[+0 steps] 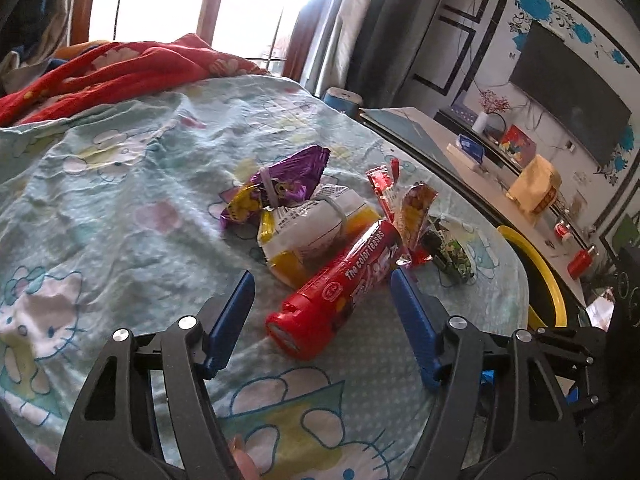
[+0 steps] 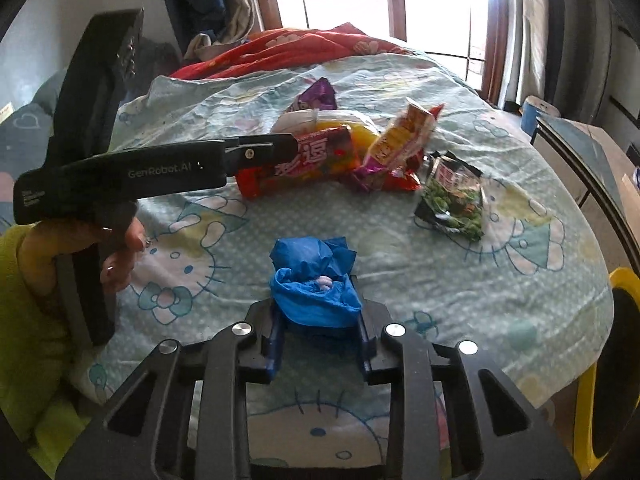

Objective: Collect trash
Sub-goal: 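Grasp the blue glove with the right gripper while the left approaches the red snack tube, then close the left gripper on the red snack tube and lift it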

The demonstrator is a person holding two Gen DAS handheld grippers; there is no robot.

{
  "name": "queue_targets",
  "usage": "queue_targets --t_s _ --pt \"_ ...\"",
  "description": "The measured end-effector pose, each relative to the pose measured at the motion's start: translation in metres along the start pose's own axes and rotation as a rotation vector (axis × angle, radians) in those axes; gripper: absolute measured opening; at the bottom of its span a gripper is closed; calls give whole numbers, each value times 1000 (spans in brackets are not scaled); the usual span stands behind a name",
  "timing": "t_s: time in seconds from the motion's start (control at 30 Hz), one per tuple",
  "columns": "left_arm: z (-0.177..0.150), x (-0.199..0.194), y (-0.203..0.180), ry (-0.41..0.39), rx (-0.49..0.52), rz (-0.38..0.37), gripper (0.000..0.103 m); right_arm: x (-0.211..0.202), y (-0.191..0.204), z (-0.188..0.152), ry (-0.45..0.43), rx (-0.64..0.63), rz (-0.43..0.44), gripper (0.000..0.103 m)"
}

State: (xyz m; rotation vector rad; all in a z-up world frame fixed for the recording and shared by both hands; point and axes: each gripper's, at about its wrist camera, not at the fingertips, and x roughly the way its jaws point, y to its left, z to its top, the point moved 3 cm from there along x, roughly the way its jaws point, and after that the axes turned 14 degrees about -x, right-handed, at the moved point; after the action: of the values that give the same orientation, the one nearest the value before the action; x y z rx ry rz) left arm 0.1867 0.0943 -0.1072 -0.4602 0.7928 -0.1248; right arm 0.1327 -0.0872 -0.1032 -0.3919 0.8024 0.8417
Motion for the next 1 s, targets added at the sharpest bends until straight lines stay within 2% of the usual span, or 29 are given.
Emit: queue_targets --t_s 0.1,0.23,0.33,0.43,0.77,1.0 --pt "-1 3 -1 17 7 -12 62 -3 -4 -4 -5 25 5 26" --pt "-5 7 -7 39 34 -10 56 -7 -8 -5 -5 59 5 25" --pt "-9 11 -9 63 48 0 46 -12 -13 -9 -13 96 10 23" --pt "-13 10 -10 75 54 11 41 -16 -19 -11 -19 122 9 23" --pt "-17 12 -12 89 72 25 40 -19 -24 -18 -15 167 16 22" --pt "-23 11 -18 92 87 59 34 -18 -24 -16 -13 171 17 21"
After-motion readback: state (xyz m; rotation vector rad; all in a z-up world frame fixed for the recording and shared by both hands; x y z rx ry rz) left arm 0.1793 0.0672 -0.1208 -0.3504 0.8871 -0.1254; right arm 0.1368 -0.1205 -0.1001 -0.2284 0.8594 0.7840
